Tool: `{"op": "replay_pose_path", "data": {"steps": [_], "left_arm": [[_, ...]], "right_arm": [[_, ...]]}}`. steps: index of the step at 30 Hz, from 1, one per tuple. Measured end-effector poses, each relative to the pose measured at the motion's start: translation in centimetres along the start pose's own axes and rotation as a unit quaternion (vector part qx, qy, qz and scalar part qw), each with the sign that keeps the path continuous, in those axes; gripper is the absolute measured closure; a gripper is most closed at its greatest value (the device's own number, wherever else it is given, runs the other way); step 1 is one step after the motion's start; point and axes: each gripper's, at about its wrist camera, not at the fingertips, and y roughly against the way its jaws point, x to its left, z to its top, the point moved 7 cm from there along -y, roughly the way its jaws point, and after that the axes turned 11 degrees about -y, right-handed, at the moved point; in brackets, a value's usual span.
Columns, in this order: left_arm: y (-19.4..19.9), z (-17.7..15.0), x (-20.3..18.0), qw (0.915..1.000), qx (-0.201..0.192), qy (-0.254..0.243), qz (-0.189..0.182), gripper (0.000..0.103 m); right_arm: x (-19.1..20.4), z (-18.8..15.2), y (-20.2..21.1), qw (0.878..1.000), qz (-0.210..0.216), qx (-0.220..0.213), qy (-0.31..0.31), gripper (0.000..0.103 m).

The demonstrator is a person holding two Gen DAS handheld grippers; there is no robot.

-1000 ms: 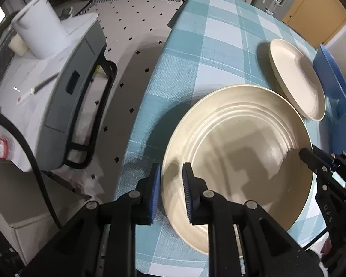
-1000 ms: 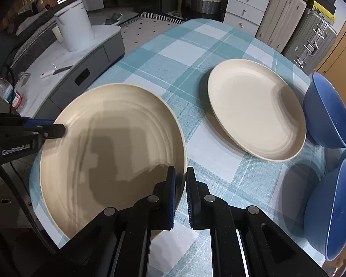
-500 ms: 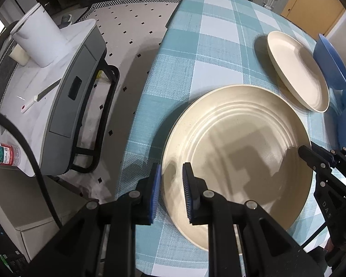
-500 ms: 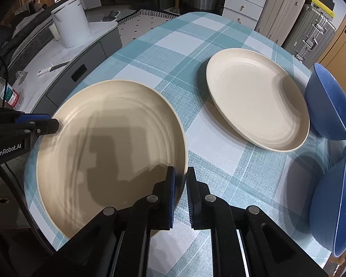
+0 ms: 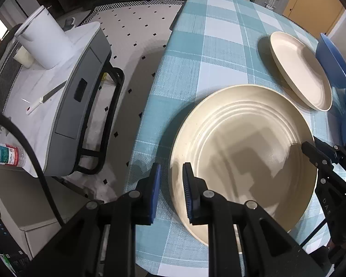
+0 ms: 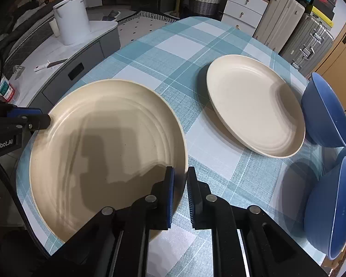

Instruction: Organize plates and bowls

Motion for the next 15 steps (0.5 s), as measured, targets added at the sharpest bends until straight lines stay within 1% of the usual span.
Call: {"op": "replay_pose_path", "data": {"steps": [5,9,13,15], "left_arm": [[-0.48,-0.15,0.04,1.0000,0.003,0.005,-0.005,0.086],[-0.66,-0.14,0.19,0.9999,0.002,-0.002,0.014,0.086],[-0.79,-0.23,0.42,1.0000,0.001,0.005,0.009,0.086],[-0.89,-0.34,0.37,1.0000,0.002,0.003,0.006,0.086]], "right_arm": [[0.13,-0.01,-0.02,1.000,-0.007,-0.014,0.004,0.093],[0.33,0.00,0.00,1.000,-0.015,-0.026,0.009,0.093],[0.43,0.13,0.11,0.999,-0.012,-0.035,0.009,0.093],[0.67,0.17,0.24,0.999,0.000,-0.036,0.006,0.094]]}}
